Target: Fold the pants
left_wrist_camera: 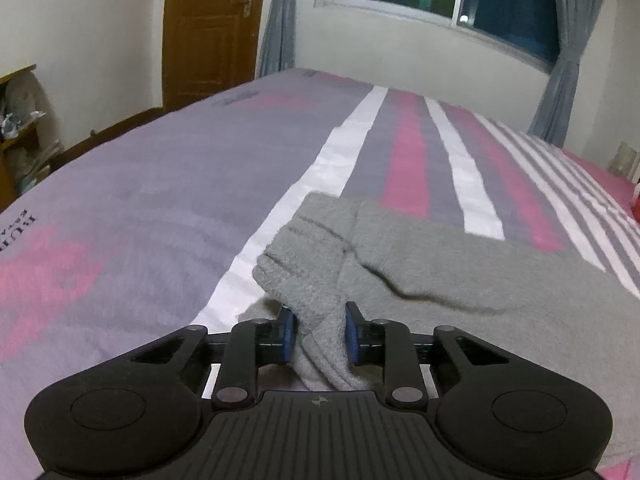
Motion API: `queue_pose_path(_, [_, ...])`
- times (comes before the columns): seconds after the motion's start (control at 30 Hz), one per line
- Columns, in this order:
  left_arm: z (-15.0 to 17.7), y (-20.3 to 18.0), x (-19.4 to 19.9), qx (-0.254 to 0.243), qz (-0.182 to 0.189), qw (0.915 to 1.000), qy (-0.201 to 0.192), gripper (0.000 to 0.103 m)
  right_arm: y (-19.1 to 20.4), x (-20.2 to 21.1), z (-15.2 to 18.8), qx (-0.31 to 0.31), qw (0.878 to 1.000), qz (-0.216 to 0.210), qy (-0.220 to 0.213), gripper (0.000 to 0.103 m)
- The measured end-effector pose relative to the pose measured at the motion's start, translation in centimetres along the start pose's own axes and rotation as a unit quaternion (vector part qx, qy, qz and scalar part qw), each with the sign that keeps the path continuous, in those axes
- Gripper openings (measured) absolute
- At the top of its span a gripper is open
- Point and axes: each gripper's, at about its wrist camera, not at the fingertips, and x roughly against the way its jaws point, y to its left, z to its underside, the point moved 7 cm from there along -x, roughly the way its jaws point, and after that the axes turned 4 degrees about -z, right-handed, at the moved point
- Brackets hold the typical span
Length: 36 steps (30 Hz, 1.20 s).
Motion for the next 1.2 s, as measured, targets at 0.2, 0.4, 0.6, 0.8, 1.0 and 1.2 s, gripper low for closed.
queue_pose_path(0.2, [-3.8, -0.2, 1.5, 0.013, 0.044, 0.9970, -0.062, 0.022, 0.0, 0.0, 0.0, 0.002, 1.000, -0.002, 0.005, 0.009])
queue_pose_path(0.4, [0.7, 1.3, -3.6, -0.011, 0.010, 0.9993, 0.034, 0.022, -0.3, 0.0, 0.0, -0.005, 1.000, -0.016, 0.006, 0.009])
queue_pose_path(0.6, [-0.4, 1.3, -0.5, -0.012, 0.021, 0.9997, -0.001, 0.022, -0.5, -0.1, -0.2, -0.003, 1.000, -0.027, 0.011, 0.009])
queue_pose_path(0.8, [-0.8, 1.0, -1.4, -0.050, -0.007, 0.9972, 0.055, 0.026, -0.6, 0.1, 0.0, -0.007, 0.999, -0.035, 0.011, 0.009])
queue_pose_path(1.0, [-2.4, -1.5, 3.6, 0.037, 0.004, 0.9993, 0.002, 0.063, -1.0, 0.1, 0.0, -0.002, 0.998, -0.054, 0.011, 0.008])
queue_pose_path(1.2, [3.7, -12.3, 1.3, -0.126, 0.095, 0.9847, 0.075, 0.068, -1.0, 0.3, 0.1, -0.005, 0.998, -0.066, 0.008, 0.008])
